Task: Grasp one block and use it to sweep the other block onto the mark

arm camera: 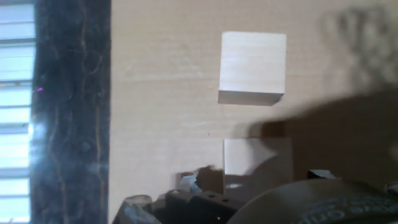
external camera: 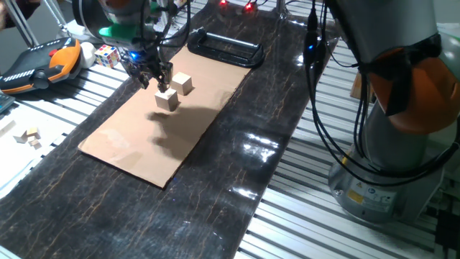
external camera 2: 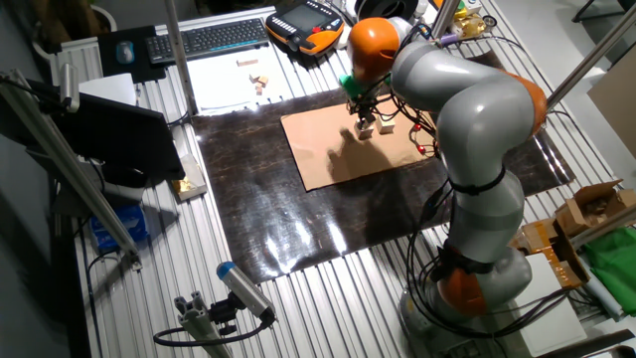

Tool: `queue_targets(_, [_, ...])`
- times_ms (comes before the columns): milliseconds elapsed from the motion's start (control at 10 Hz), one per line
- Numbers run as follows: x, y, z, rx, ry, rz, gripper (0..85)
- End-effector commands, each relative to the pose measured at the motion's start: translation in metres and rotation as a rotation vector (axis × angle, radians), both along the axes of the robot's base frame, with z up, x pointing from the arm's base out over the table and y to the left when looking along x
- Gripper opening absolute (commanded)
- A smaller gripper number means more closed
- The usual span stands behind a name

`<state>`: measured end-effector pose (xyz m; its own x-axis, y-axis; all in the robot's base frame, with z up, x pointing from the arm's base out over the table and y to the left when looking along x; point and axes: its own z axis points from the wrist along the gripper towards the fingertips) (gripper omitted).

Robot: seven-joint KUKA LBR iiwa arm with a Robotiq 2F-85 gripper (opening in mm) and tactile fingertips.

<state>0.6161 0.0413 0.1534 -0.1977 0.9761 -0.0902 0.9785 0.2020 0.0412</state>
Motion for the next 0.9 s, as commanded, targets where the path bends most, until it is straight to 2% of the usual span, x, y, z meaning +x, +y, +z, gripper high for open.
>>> queue_targets(0, [-0.0002, -0.001, 0.006, 0.03, 0.006, 0.029, 0.7])
queue_targets(100, [-0.003, -0.004, 0.011, 0.058, 0.009, 0.066, 0.7])
queue_targets(300, [-0.0102, -0.004, 0.015, 0.062, 0.025, 0.125, 0.7])
queue_targets(600, [-0.0179, -0.001, 0.019, 0.098, 0.054, 0.183, 0.7])
queue_targets(700, [-0.0201, 0.001, 0.021, 0.102, 0.055, 0.199, 0.7])
queue_targets(800, [-0.0228, 0.002, 0.022, 0.088, 0.058, 0.223, 0.7])
